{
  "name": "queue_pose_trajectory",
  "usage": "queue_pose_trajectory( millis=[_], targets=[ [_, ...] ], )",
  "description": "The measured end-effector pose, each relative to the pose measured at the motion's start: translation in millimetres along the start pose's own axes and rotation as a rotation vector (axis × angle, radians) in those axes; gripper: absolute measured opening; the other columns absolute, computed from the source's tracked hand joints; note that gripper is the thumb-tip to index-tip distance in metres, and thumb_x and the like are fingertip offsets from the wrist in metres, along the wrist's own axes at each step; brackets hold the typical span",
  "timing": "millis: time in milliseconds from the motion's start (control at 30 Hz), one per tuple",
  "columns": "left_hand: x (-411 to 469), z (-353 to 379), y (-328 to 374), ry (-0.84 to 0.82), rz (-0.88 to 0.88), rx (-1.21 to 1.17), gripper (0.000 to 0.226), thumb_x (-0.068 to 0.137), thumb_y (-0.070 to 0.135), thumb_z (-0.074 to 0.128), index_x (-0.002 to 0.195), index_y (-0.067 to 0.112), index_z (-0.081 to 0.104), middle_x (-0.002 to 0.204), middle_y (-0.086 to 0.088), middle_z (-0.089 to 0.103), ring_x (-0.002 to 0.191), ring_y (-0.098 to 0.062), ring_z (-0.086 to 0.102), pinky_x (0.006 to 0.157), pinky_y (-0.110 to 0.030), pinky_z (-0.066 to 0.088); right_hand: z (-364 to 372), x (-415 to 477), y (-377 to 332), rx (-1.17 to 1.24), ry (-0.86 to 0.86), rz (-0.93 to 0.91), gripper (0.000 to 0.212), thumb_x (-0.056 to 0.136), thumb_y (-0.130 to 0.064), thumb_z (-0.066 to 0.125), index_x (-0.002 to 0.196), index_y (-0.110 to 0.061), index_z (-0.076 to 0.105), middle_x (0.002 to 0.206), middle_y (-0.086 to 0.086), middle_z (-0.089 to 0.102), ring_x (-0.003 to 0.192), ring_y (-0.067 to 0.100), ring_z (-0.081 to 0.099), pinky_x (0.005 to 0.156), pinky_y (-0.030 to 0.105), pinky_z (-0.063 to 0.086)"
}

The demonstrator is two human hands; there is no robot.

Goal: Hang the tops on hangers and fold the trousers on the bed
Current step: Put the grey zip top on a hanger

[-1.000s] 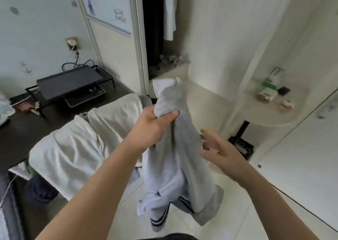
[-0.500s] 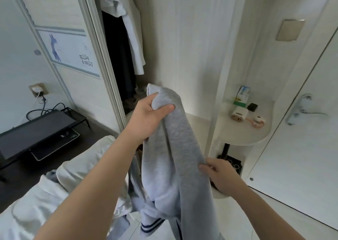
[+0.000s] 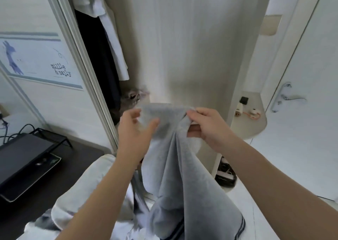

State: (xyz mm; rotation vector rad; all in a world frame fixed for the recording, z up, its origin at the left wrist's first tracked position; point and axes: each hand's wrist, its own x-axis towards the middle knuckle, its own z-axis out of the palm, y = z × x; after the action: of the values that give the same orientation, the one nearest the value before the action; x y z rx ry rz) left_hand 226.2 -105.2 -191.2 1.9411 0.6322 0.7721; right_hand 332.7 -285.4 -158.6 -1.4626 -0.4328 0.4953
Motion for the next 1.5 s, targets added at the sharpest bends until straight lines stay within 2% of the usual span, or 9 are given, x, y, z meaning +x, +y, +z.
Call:
queue_pose_trajectory(
  millis=[167,433,567,667,767,933,1133,1333,1500],
  targets=[
    [-55.7,12.9,-10.6,-0.519,-0.055,-0.031,0.052,0.067,0.068,0.076,0.105,0.037,0.060,0.096,0.019,0.069,0.085,0.003,0.065,0.075,-0.021,0.053,47.2,15.9,-34.7,0.184,-0.012,-0.014,0.027,0.103,-0.009,0.051,0.079,-0.004,0.061,0.062,0.009,0.068,0.057,0.021,0.068,0.058,0.032,0.061],
    [-9.6,9.1,-12.4,-0.187,-0.002,-0.285,0.036,0.098,0.025,0.063,0.073,0.002,0.051,0.064,-0.010,0.050,0.060,-0.011,0.045,0.060,-0.032,0.040,51.7,7.8,-29.6,0.107,0.071,-0.062,0.017,0.101,-0.018,0.059,0.115,-0.012,0.065,0.113,0.004,0.075,0.107,0.021,0.071,0.087,0.032,0.057],
    [22.3,6.0,1.1,-0.106,-0.055,-0.461,0.045,0.084,0.038,0.067,0.088,-0.006,0.058,0.083,-0.027,0.061,0.071,-0.028,0.057,0.073,-0.048,0.055,48.5,-34.4,38.4,-0.328,-0.042,0.008,0.079,0.076,-0.054,0.079,0.143,-0.036,0.041,0.139,-0.013,0.055,0.121,0.001,0.056,0.098,0.028,0.051],
    [37.0,13.6,7.9,-0.167,-0.130,-0.540,0.054,0.078,0.040,0.068,0.092,-0.011,0.056,0.078,-0.016,0.060,0.074,-0.023,0.058,0.074,-0.053,0.056,64.5,-50.3,95.6,-0.572,-0.043,0.115,0.073,0.074,-0.062,0.078,0.134,-0.044,0.042,0.127,-0.019,0.060,0.117,0.004,0.059,0.096,0.029,0.051],
    [47.9,22.2,4.8,-0.184,-0.165,-0.551,0.042,0.088,0.029,0.068,0.087,-0.011,0.057,0.074,-0.011,0.055,0.072,-0.021,0.053,0.066,-0.046,0.051,57.3,-33.9,100.5,-0.786,0.155,0.172,0.029,0.097,-0.047,0.058,0.089,-0.019,0.062,0.080,-0.006,0.063,0.079,0.019,0.064,0.059,0.022,0.045],
    [50.8,3.1,-20.8,-0.431,-0.158,-0.411,0.014,0.096,0.029,0.068,0.096,0.016,0.071,0.090,0.000,0.071,0.086,-0.020,0.069,0.082,-0.039,0.060,39.0,-2.5,45.8,-0.127,0.353,0.160,0.032,0.100,-0.028,0.059,0.092,0.001,0.070,0.076,0.003,0.072,0.070,0.017,0.067,0.061,0.027,0.053],
    [-0.2,-38.1,-50.9,-0.947,-0.053,-0.404,0.053,0.088,0.029,0.072,0.137,0.031,0.052,0.126,0.015,0.069,0.117,-0.003,0.063,0.092,-0.019,0.052,51.5,30.5,-6.7,0.181,0.254,0.172,0.024,0.100,-0.014,0.057,0.076,-0.010,0.060,0.075,0.010,0.057,0.070,0.020,0.058,0.061,0.026,0.052],
    [3.9,-25.7,-53.5,-0.573,-0.020,-0.135,0.039,0.098,-0.004,0.045,0.066,0.012,0.060,0.057,0.009,0.064,0.054,0.001,0.052,0.062,-0.023,0.044,58.5,35.5,-9.2,0.191,0.201,0.274,0.012,0.098,-0.015,0.062,0.096,-0.003,0.060,0.081,0.012,0.064,0.071,0.022,0.066,0.057,0.028,0.059],
    [42.5,-26.5,-18.8,-0.435,0.082,-0.041,0.038,0.081,0.027,0.040,0.084,-0.002,0.064,0.083,-0.024,0.069,0.073,-0.026,0.062,0.071,-0.041,0.049,38.4,20.9,-7.0,-0.035,0.237,0.150,0.008,0.097,-0.019,0.061,0.100,-0.012,0.063,0.089,0.001,0.069,0.082,0.023,0.064,0.068,0.033,0.057]
  ],
)
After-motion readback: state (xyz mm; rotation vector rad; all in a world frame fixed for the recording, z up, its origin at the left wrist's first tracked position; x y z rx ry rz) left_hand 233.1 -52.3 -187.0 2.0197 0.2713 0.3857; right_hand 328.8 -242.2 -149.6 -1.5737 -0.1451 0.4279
